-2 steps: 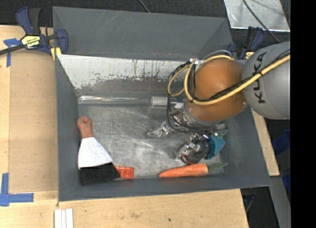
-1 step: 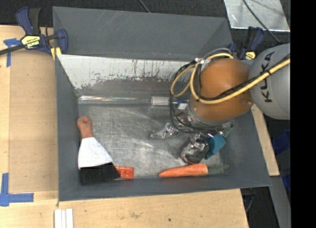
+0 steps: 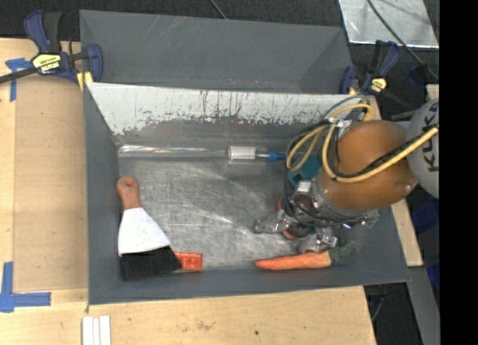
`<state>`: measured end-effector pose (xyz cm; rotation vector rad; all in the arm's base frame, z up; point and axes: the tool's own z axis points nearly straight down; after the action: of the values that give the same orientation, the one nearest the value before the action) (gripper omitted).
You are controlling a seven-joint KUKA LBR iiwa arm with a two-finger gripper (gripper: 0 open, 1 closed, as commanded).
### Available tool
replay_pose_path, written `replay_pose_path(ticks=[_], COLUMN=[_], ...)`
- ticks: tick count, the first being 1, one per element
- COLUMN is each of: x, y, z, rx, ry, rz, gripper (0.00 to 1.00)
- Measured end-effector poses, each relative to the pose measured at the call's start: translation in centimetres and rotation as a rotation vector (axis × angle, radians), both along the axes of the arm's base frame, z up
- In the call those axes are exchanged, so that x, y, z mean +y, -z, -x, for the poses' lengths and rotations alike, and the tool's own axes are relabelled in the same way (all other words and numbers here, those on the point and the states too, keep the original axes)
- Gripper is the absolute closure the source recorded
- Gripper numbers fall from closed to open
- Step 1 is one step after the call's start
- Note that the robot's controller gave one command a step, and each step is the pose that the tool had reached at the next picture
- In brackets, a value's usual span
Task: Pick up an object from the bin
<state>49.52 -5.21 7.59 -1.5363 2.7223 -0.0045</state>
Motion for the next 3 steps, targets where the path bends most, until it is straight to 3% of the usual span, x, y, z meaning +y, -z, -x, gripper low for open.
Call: replay_pose_path(ticks=[1,2,3], x=[0.3,-3.2,-4.7], y=[-0.2,-5.8,-7.1], z=[-0.3,-5.7,-7.1], rx=[0.007,0.018,0.0], ry=[0.001,0.029,-0.016], rz=[0.003,0.001,0.007], gripper=[0.0,0.0,0.0])
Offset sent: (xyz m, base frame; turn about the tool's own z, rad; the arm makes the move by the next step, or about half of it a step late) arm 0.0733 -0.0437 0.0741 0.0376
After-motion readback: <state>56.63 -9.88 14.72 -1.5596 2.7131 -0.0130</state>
